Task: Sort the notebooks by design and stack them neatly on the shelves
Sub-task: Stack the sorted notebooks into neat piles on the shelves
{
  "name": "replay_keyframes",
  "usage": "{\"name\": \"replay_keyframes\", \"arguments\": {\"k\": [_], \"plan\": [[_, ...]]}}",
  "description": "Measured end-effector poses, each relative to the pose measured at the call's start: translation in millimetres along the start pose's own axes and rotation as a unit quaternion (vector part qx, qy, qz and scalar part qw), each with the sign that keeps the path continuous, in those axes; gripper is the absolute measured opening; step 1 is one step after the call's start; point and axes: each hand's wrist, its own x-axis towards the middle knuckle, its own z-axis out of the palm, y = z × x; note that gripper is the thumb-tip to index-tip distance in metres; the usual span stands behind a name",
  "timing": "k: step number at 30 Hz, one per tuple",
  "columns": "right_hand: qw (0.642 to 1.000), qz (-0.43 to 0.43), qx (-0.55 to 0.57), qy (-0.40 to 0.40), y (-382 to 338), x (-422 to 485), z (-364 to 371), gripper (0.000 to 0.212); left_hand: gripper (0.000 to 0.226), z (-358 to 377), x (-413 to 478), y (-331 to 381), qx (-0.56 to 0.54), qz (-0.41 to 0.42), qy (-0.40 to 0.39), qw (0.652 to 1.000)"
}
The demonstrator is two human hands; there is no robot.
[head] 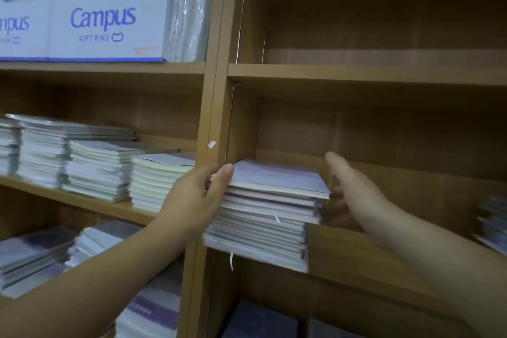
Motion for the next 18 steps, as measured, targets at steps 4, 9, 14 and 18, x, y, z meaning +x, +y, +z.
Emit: {"name": "replay_keyframes", "arguments": {"k": [4,9,14,18], "plan": [[0.997,0.029,0.043,-0.058,-0.8,7.7,9.9,0.04,0.048,-0.1,11.0,8.9,0.036,-0.048,0.034,0.998],[0.999,0.036,0.031,-0.027,-12.0,1.6,2.5,0.025,0.037,-4.3,14.6,38.3,0.043,-0.059,0.026,0.997],[0.999,0.021,0.031,-0.037,-6.6,-12.4,-39.1,0.02,0.039,-10.2,-14.1,65.2,-0.08,-0.086,-0.006,0.993],[0.989,0.016,0.045,-0.139,-1.2,-27.7,-56.9,0.009,0.045,-13.5,-21.8,66.7,-0.292,-0.252,-0.09,0.918]]}}
